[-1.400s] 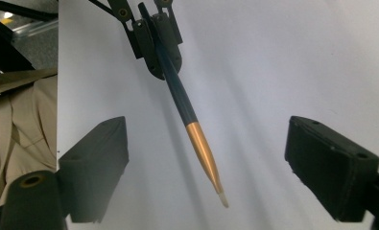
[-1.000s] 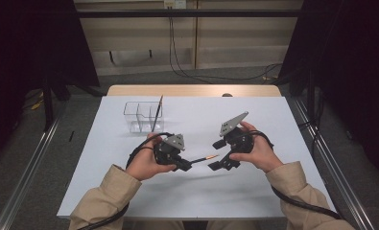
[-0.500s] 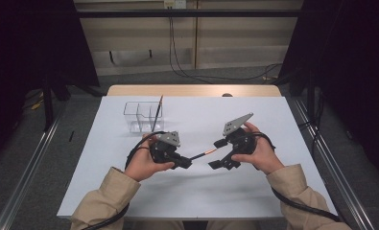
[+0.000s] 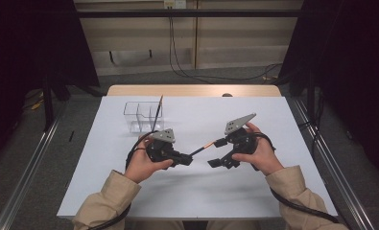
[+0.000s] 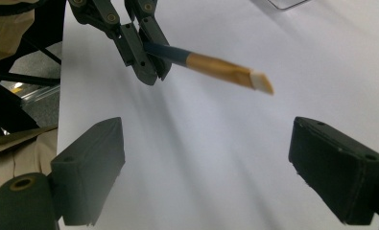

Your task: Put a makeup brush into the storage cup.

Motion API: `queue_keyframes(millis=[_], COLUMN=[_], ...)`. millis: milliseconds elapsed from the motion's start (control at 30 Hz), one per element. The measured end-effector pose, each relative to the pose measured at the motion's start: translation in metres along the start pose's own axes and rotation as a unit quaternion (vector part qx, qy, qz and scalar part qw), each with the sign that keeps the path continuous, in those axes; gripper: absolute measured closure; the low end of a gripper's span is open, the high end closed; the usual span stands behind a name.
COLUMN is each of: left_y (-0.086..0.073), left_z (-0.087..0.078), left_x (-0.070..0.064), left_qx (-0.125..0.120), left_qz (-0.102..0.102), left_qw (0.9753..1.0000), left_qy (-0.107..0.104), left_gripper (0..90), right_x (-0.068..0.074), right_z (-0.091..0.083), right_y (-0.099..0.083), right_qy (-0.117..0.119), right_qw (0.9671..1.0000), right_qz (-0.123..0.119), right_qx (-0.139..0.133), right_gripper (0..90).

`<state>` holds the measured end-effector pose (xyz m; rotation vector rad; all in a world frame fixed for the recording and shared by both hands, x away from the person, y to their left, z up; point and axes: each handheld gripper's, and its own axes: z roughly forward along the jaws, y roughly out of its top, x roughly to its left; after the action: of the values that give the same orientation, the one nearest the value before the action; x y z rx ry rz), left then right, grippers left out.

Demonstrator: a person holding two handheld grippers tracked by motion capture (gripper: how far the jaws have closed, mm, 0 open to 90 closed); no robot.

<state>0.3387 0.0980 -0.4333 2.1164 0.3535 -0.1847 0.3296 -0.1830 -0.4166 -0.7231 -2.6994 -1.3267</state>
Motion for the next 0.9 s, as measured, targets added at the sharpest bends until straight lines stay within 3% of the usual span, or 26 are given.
queue_keyframes(millis=[233, 400, 533, 667, 767, 900], left_y=[-0.0005, -0.0016, -0.0017, -0.0016, -0.0016, -0.0026], left_z=[-0.0003, 0.0003, 0.0, -0.0007, -0.0014, -0.0007], left_x=[0.0002, 0.0001, -0.0001, -0.0003, -0.0004, -0.0005], left_qx=[-0.016, -0.018, -0.019, -0.025, -0.028, -0.037], left_qz=[-0.006, -0.005, -0.006, -0.008, -0.01, -0.013], left_qw=[0.9999, 0.9998, 0.9998, 0.9997, 0.9996, 0.9992], left_qy=[-0.001, 0.001, 0.0, 0.0, 0.0, 0.001], left_gripper=[84.7, 84.7, 84.7, 84.7, 84.7, 84.7], right_x=[0.0006, 0.0012, 0.0015, 0.002, 0.0026, 0.004], right_z=[-0.0023, -0.0047, -0.0072, -0.0088, -0.0085, -0.0057], right_y=[0.0002, 0.0003, -0.0003, -0.0011, -0.0015, -0.0025], right_qy=[-0.003, -0.004, -0.003, -0.002, -0.001, -0.001], right_qw=[0.9999, 0.9986, 0.9934, 0.985, 0.9812, 0.9799], right_qz=[0.002, 0.008, 0.022, 0.037, 0.045, 0.049], right_qx=[-0.014, -0.051, -0.112, -0.169, -0.188, -0.193], right_gripper=[12.1, 12.5, 13.7, 14.4, 14.3, 14.3])
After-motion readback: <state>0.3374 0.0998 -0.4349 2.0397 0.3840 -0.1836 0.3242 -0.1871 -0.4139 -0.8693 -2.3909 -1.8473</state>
